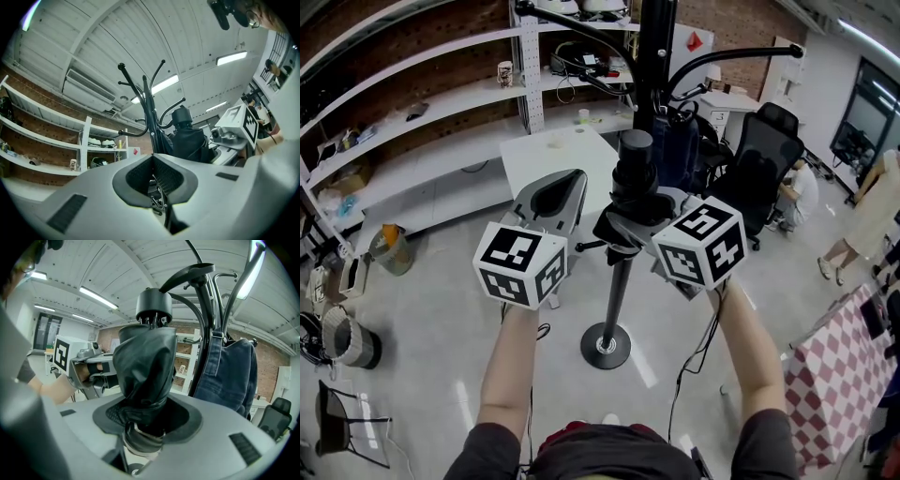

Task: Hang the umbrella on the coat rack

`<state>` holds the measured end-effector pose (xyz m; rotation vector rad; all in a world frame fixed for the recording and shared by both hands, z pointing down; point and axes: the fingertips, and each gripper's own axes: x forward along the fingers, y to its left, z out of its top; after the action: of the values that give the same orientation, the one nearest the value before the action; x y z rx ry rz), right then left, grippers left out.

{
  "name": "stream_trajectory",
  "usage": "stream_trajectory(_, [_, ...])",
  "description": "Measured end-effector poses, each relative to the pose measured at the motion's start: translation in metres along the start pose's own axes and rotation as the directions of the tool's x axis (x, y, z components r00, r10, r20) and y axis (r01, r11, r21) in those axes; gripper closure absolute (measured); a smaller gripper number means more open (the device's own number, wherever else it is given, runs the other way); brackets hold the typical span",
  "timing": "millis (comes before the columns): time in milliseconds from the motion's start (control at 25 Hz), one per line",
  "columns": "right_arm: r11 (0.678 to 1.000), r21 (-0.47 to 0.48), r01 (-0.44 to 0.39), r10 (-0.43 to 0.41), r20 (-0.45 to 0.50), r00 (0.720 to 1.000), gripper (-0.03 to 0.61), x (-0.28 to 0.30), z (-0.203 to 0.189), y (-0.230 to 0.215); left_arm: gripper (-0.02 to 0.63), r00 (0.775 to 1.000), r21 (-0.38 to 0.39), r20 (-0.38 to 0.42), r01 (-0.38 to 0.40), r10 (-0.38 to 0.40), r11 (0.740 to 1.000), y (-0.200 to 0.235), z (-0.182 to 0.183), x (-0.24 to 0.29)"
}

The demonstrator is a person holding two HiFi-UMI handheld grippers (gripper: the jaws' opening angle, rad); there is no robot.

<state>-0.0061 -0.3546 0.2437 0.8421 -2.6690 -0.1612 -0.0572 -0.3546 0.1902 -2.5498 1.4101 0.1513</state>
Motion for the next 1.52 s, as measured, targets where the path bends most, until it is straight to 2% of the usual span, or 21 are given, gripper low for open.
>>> stream_trajectory(360, [1.0,0.001,-0.025,0.025,-0.022,0.999,0.387,0.004,-0.006,0.002,0.603,1.0,-0.035,-0.029,0.004,-0.005,0.999,-0.002,-0.017,0.002])
stream_trajectory(760, [0.998,-0.038,-0.053,0.051,-0.047,0.998,0.387,0.006,-0.004,0.0,0.603,0.999,-0.055,-0.035,-0.007,0.005,0.998,0.002,-0.026,0.003])
stream_trajectory(1520, [0.992,-0.074,-0.098,0.099,0.016,0.995,0.387,0.008,0.025,0.003,0.603,0.997,-0.071,-0.051,-0.053,0.05,0.996,0.017,-0.035,0.001])
